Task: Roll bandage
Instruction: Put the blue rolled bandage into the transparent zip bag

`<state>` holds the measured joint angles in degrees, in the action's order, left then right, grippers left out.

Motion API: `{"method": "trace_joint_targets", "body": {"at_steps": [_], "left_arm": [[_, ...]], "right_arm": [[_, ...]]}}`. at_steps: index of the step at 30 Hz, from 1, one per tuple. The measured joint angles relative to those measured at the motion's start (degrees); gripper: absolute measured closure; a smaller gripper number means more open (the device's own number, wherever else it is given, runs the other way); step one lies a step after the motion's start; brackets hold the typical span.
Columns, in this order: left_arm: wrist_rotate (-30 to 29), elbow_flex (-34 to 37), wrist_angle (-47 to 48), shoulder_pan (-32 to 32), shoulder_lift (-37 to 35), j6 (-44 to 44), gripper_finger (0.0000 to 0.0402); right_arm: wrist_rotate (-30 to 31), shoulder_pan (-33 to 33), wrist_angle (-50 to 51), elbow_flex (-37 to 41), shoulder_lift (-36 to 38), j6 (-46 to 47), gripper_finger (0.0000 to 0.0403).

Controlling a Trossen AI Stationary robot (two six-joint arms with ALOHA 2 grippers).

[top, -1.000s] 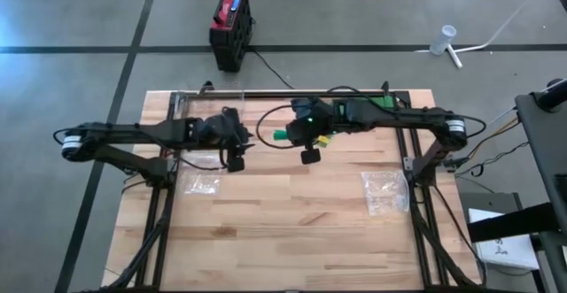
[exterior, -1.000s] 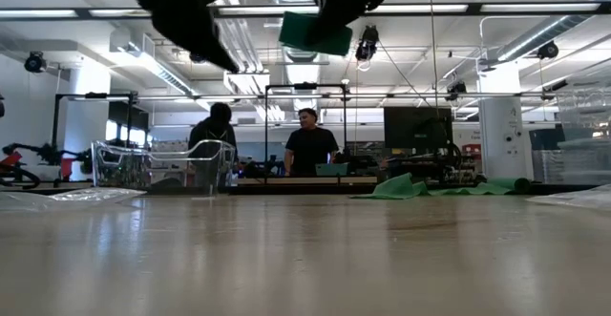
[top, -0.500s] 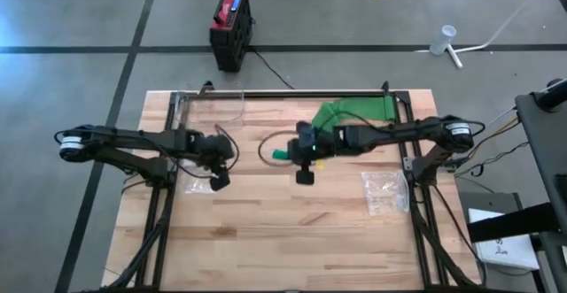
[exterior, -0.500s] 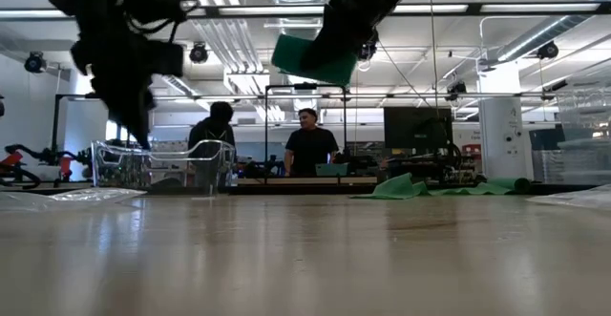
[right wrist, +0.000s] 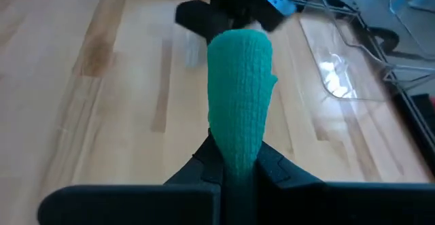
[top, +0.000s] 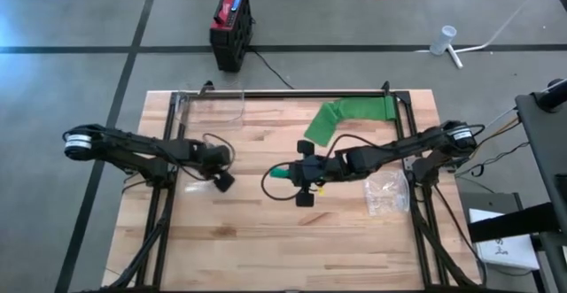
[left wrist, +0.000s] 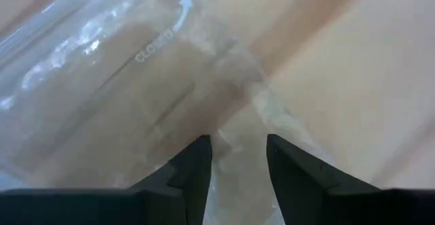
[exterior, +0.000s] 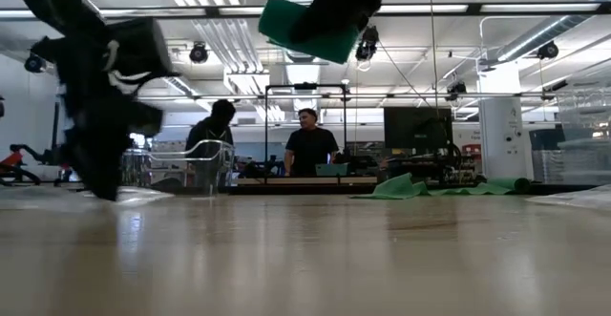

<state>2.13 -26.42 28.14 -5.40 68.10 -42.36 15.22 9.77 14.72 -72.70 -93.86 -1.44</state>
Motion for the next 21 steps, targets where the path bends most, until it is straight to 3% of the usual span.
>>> {"method": "trace_joint_targets", "body": {"at_steps": [5,8,11,14,21], "left_arm": [[1.94,-5.61,-19.10,5.76,1.77,14.71,0.0278],[-0.05,-10.47,-12.88,9.18,3.22,23.48,0.0281],[-8.22,-15.58,-6.62,9.97,4.45,26.86,0.0280],[-14.69,-18.46,-7.01,8.44,7.37,29.61,0.0273],[-9.30,-24.35,-11.15,1.31,18.42,39.61,0.0240]], "right_arm": [[-0.08,-0.66,1.19,-0.29,0.02,-1.86,0.0385],[-0.02,-0.67,4.91,-0.27,0.07,-1.87,0.0385],[0.03,-0.67,6.43,0.18,0.02,-1.58,0.0384],[0.06,-0.68,6.80,1.03,-0.02,-2.14,0.0384],[2.89,-0.91,11.66,1.44,2.91,-4.10,0.0384]]}}
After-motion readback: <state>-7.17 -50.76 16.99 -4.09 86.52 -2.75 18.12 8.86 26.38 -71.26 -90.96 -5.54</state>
